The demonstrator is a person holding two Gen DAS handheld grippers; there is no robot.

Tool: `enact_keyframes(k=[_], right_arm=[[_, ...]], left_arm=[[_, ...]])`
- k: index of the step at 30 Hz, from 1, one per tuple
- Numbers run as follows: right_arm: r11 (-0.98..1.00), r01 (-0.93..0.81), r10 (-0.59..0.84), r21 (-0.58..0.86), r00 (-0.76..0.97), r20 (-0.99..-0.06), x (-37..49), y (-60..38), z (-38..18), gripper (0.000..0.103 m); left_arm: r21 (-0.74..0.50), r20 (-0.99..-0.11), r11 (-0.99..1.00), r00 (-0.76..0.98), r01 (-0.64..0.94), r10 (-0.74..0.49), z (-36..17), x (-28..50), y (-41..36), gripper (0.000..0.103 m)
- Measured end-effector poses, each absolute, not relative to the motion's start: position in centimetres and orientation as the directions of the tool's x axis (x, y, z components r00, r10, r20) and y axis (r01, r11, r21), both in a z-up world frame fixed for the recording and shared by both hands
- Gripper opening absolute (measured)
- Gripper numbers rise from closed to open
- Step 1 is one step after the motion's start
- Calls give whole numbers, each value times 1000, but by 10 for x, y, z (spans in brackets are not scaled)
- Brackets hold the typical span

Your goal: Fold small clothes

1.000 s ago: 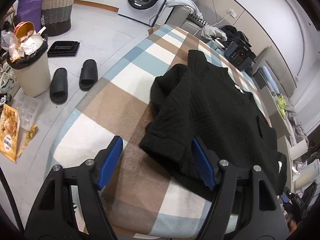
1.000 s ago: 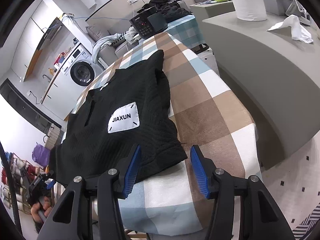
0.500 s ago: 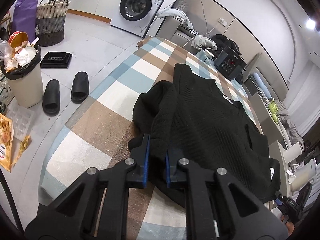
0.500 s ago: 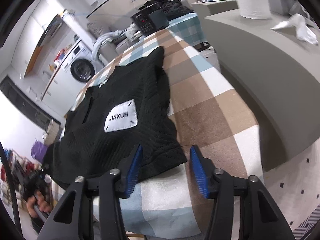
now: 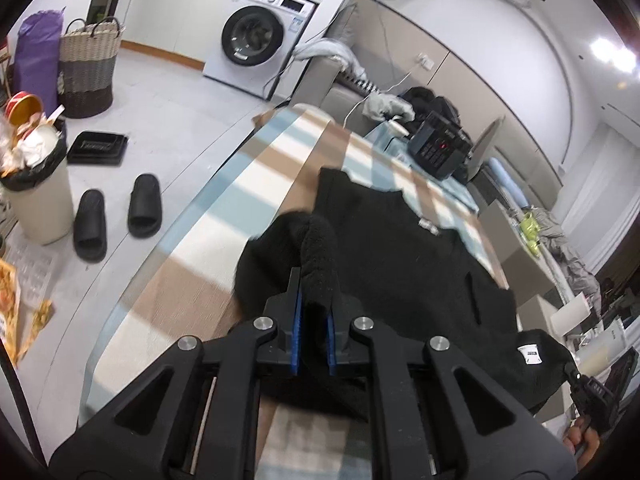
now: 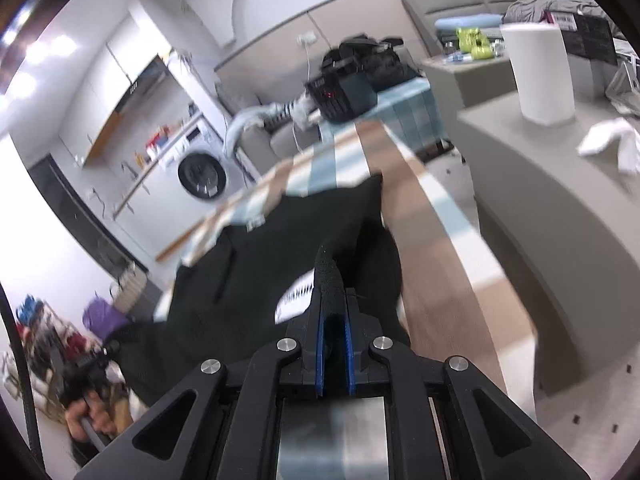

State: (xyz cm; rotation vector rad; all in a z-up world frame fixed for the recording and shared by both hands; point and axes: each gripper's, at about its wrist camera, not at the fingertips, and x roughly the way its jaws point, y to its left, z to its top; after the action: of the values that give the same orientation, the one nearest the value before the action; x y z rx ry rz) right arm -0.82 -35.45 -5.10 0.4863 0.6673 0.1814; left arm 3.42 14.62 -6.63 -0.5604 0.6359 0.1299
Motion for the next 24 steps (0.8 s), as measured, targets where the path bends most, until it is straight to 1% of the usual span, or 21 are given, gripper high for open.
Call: enact_keyframes(k=[4,7,10,13,14,15,16,17,19,20,22,24], right_arm=[[864,29,273,503,812,-516,38,-353,-33,8],[856,74,234,512,828,-510,75,-352,-26,8],[843,149,184,518,824,-536,123,-350,-30,8],[831,216,151,513,799,-583,160,-349,-42,8],[832,236,144,502,782,-607,171,-348,-47,13],[833,242,149,498,768,-623,178,-348,-51,13],[832,239,159,500,762,-628,182,-347,-53,15],[835,235,161,498,761,-629,181,-348,-55,24],[846,222,155,485,767,-622,173,-351,-56,37],[856,218,146,469,768,-623,168,-352,-56,37],[878,220,124,425,753,-646,158,-356,-60,37],[893,212,123,397,735,-667,151,-358,-67,38]], left_arm=[[-457,-568,846,822,-275,-39,-48,66,154,6],[-472,-557,838,829,-275,-42,-38,100,163,6],[-475,-557,835,830,-279,-39,-33,142,170,6],[-461,-584,835,811,-301,-31,-38,183,175,9],[-444,-609,840,793,-313,-26,-42,196,176,10],[-430,-631,842,776,-326,-22,-46,205,177,14],[-415,-656,843,755,-342,-16,-51,215,178,26],[-407,-669,844,743,-350,-14,-55,221,180,39],[-408,-665,841,747,-357,-6,-60,219,183,50],[-405,-657,843,754,-354,1,-63,215,185,56],[-385,-663,846,748,-369,25,-69,208,187,59],[-379,-674,849,738,-368,19,-79,201,188,59]])
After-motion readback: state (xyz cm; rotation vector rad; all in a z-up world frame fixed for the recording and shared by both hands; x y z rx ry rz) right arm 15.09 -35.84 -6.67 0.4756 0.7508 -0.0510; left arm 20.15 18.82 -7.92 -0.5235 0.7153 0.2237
